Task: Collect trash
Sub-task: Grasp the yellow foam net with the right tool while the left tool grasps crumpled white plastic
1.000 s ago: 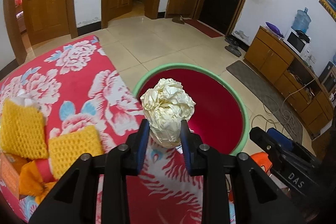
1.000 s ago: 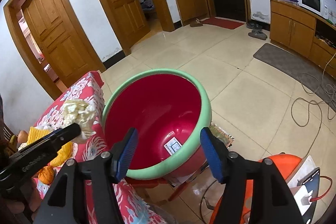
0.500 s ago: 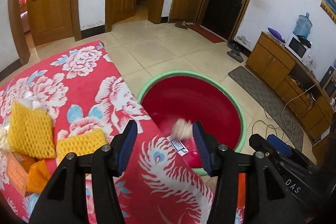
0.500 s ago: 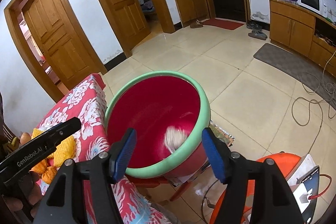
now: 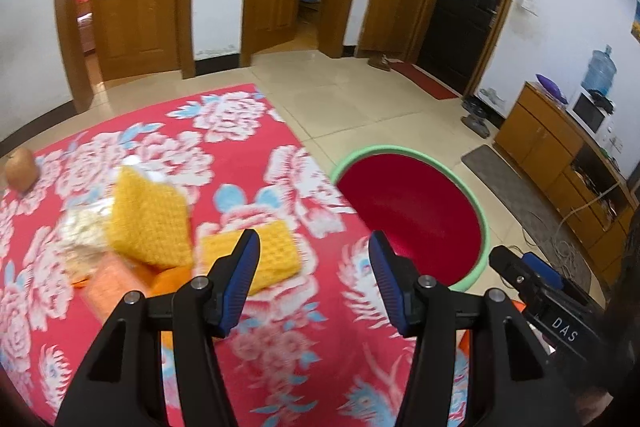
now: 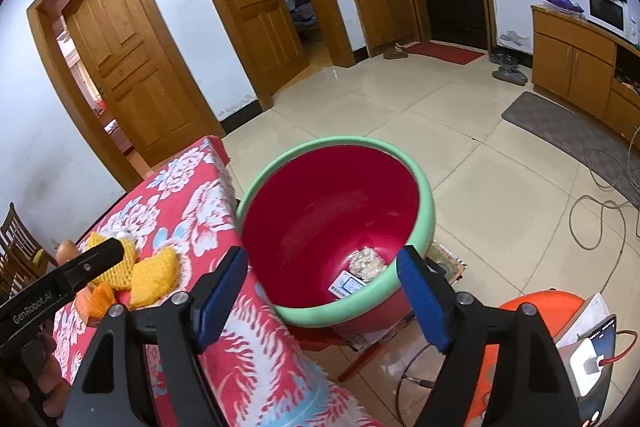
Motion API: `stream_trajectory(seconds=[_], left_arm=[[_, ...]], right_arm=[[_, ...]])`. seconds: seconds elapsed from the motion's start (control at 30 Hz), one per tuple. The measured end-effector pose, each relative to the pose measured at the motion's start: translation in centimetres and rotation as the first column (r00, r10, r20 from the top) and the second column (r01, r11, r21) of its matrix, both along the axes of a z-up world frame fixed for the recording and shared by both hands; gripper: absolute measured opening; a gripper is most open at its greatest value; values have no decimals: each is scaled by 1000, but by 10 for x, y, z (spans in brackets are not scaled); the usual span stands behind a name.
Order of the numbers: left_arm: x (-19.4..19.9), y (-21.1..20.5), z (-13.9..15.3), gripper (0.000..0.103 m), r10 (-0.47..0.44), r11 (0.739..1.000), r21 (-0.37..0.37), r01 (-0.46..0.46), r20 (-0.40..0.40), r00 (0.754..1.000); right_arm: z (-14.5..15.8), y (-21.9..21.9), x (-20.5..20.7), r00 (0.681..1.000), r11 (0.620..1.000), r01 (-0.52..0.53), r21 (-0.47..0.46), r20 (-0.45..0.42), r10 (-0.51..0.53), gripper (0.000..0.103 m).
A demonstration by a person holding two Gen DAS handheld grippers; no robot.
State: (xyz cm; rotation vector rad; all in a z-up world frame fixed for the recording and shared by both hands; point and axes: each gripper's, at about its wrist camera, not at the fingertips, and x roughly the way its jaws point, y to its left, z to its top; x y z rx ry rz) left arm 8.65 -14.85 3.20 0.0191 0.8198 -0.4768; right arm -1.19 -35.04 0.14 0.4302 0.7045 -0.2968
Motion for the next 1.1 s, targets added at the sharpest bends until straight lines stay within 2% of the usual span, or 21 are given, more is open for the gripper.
stream_trajectory(seconds=[0.4, 0.73, 0.9, 1.1], left_arm=[[10, 78, 10, 57, 172, 985, -9, -172, 28, 985], [32, 135, -12, 57, 349, 937, -10, -349, -18, 937], [44, 150, -24, 57, 385, 922, -18, -386, -51, 922], [55, 148, -36, 57, 368, 929, -23, -370, -75, 927]], right_arm=[[2, 32, 8, 997, 997, -78, -5, 4, 78, 88], [-2, 43, 14, 994, 994, -107, 2, -15, 107, 95], [-6, 52, 23, 988, 989, -147, -8, -40, 147, 95], [-4, 67, 40, 975, 975, -218, -34, -60, 215, 95]])
